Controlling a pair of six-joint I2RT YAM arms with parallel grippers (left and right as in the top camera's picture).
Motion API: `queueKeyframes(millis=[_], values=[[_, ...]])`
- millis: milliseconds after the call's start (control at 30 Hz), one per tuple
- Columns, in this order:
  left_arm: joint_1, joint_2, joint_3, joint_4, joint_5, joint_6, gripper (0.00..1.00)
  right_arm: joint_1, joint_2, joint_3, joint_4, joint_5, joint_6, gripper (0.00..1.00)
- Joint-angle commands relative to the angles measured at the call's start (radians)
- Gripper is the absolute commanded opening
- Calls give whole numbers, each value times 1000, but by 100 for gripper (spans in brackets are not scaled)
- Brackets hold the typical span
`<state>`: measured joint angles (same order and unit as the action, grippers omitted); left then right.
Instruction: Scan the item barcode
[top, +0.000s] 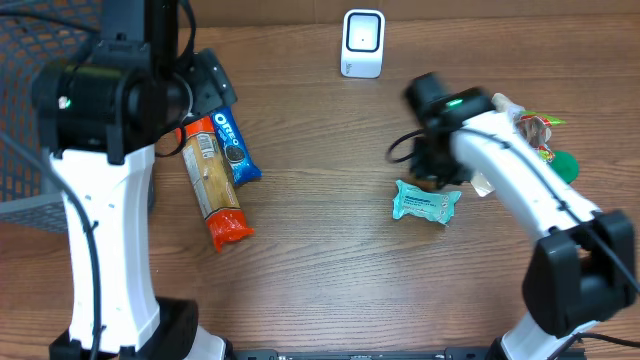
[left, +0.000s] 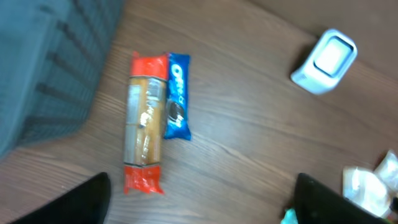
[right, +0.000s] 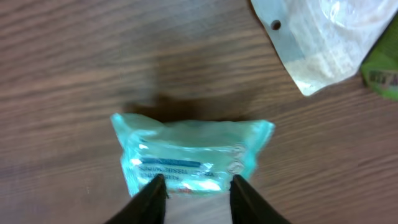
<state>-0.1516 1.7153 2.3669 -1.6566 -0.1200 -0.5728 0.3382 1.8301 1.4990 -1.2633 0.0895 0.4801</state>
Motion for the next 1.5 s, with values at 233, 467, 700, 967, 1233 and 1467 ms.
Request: queueKeyframes(millis=[233,467,700,967,1233,1467], values=[[-133,166,-3,19,111,124,73,-347,-63,-112,6,-567,-410,28],[-204,253,-3,70,142,124,74,-445,-198,-346,161,-577,-462,35],[-261,348,-3,107,147,124,76,-443,-230,-546,425,-570,-462,41],[-271,438,-3,110,162,126,77,-443,-230,-685,623,-663,-488,47],[-283,490,-5,118,166,132,78,-443,-229,-768,771,-747,-424,50],[-287,510,-10,125,165,132,77,-443,-229,-843,880,-747,-349,49]])
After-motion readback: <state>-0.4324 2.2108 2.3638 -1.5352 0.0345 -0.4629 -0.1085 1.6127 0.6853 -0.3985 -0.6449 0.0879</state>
